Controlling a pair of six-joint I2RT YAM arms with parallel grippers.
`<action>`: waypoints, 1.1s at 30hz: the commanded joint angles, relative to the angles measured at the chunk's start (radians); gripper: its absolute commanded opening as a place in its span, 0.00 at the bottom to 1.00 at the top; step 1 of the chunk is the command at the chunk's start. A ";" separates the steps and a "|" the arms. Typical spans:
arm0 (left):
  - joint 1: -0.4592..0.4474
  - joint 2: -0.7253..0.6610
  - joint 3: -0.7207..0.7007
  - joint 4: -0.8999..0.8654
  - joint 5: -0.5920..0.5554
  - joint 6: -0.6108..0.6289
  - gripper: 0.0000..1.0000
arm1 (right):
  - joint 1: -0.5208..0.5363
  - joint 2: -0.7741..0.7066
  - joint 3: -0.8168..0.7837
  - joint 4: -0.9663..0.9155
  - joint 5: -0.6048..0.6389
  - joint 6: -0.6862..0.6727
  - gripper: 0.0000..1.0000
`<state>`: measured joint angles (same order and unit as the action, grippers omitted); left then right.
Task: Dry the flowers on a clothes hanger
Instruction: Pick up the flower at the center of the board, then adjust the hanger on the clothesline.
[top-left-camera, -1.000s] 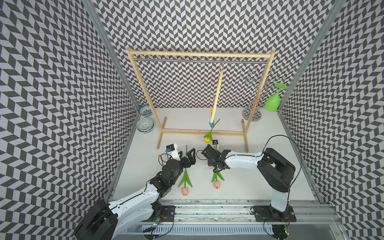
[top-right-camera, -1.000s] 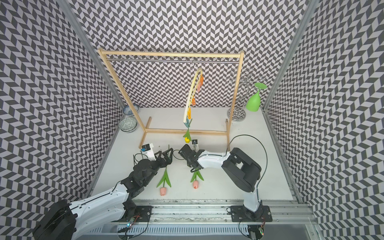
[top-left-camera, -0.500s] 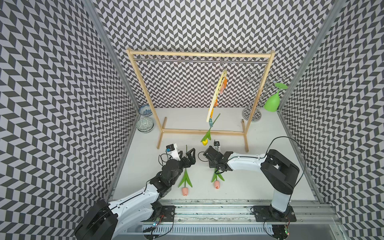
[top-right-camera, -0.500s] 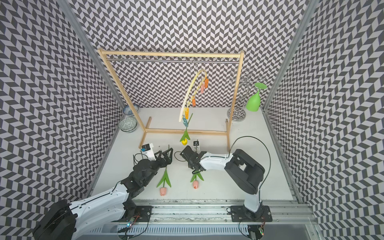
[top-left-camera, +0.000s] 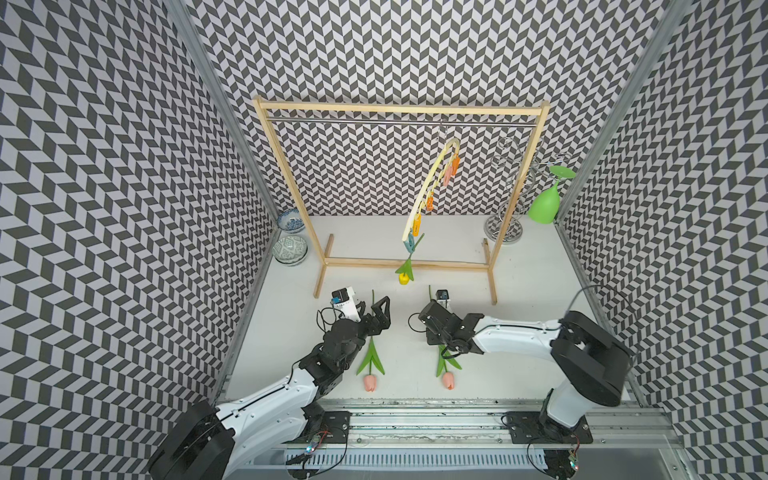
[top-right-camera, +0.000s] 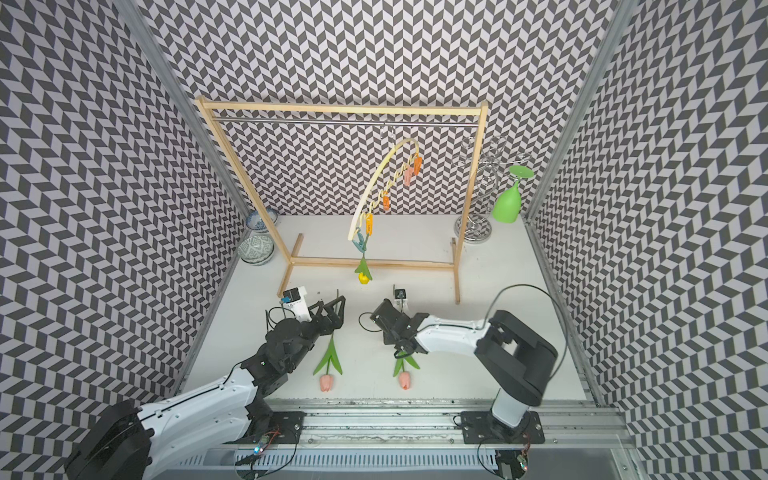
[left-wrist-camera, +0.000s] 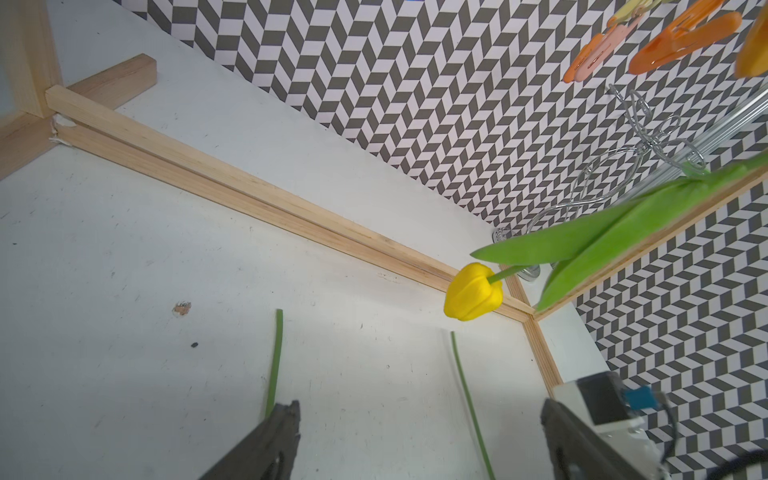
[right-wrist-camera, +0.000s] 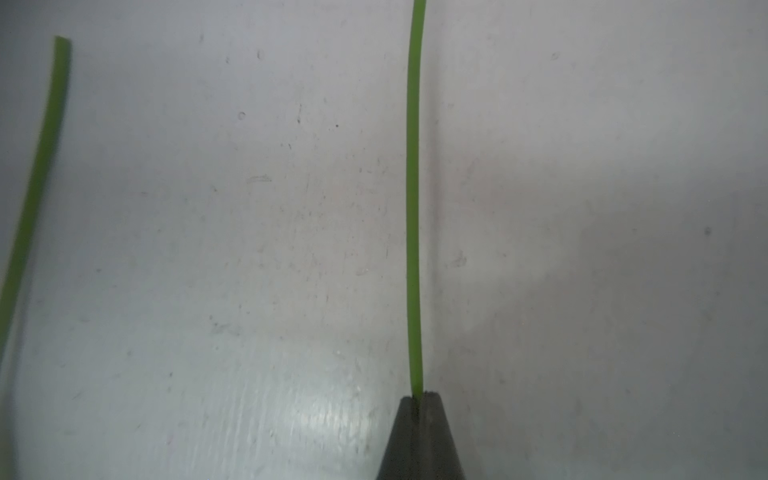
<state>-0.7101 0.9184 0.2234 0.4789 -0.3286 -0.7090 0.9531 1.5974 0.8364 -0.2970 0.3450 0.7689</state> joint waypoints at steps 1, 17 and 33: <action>0.007 -0.015 -0.012 0.023 -0.010 0.020 0.95 | -0.003 -0.174 -0.057 0.122 0.058 -0.006 0.00; 0.144 0.085 0.114 -0.095 0.150 0.010 0.92 | -0.068 -0.790 -0.394 0.545 -0.163 -0.174 0.00; 0.389 0.098 0.199 -0.063 0.379 -0.114 0.92 | -0.054 -0.597 -0.327 0.769 -0.563 -0.148 0.00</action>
<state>-0.3424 1.0138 0.3763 0.4221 0.0044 -0.8066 0.8894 0.9649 0.4698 0.3496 -0.1413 0.6075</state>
